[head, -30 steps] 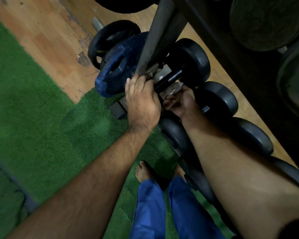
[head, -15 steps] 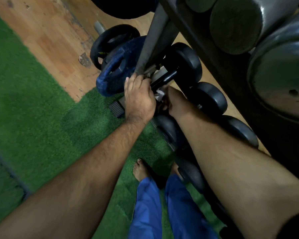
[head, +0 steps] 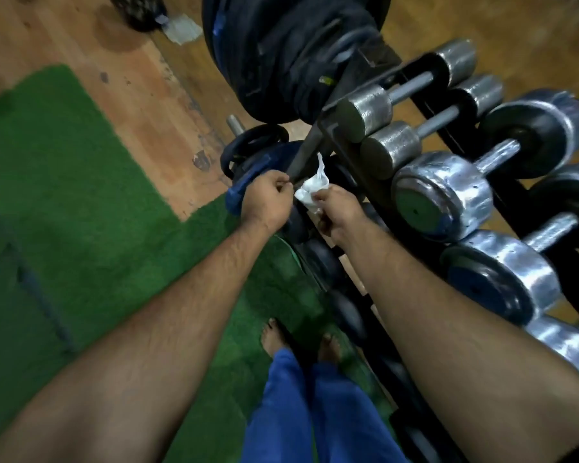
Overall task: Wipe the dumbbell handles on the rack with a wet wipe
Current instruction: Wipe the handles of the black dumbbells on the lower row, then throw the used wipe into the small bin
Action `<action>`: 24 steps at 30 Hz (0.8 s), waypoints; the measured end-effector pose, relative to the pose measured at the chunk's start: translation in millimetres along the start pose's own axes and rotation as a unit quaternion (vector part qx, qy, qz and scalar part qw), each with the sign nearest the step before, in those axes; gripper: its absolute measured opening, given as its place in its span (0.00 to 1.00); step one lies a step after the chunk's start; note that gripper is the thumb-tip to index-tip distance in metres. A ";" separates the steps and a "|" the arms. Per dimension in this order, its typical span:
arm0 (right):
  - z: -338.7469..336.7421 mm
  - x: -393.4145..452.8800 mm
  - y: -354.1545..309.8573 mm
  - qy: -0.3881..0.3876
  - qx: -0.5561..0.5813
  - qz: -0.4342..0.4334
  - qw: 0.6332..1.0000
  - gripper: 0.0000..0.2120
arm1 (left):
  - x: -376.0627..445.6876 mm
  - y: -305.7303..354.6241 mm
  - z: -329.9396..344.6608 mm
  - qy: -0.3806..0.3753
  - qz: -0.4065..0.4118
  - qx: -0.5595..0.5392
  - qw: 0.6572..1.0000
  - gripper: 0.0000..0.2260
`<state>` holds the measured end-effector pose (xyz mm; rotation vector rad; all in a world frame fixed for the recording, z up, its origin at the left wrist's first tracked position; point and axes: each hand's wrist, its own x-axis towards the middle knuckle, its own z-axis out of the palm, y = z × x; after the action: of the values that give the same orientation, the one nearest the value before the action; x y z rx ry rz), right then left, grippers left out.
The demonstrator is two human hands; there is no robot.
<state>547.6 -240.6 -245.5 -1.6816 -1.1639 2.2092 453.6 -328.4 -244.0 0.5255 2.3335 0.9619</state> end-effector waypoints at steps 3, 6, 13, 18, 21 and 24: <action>11.9 -47.7 -32.5 -0.027 -0.001 -0.035 0.999 0.12 | -14.4 34.8 -36.4 -0.011 -0.010 -0.024 1.000 0.09; 29.3 -89.9 -62.3 -0.060 -0.012 -0.083 0.995 0.07 | -38.1 66.3 -77.3 -0.020 -0.007 -0.042 0.999 0.08; 62.7 -166.8 -110.9 -0.066 -0.137 -0.205 0.967 0.05 | -87.0 114.6 -157.2 0.063 -0.050 -0.206 0.975 0.09; 104.9 -195.2 -140.8 -0.100 -0.156 -0.203 0.961 0.09 | -93.3 129.1 -220.1 0.098 -0.046 -0.266 0.958 0.08; 143.3 -195.2 -154.1 -0.115 -0.162 -0.203 0.959 0.11 | -78.0 124.6 -257.9 0.106 -0.049 -0.303 0.946 0.06; 191.2 -185.6 -166.7 -0.119 -0.168 -0.205 0.957 0.10 | -46.8 111.2 -295.6 0.109 -0.062 -0.330 0.936 0.04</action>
<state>394.8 -316.7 18.5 -1.1348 -1.8453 2.0687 320.8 -431.6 27.5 -0.0031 2.0060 1.7022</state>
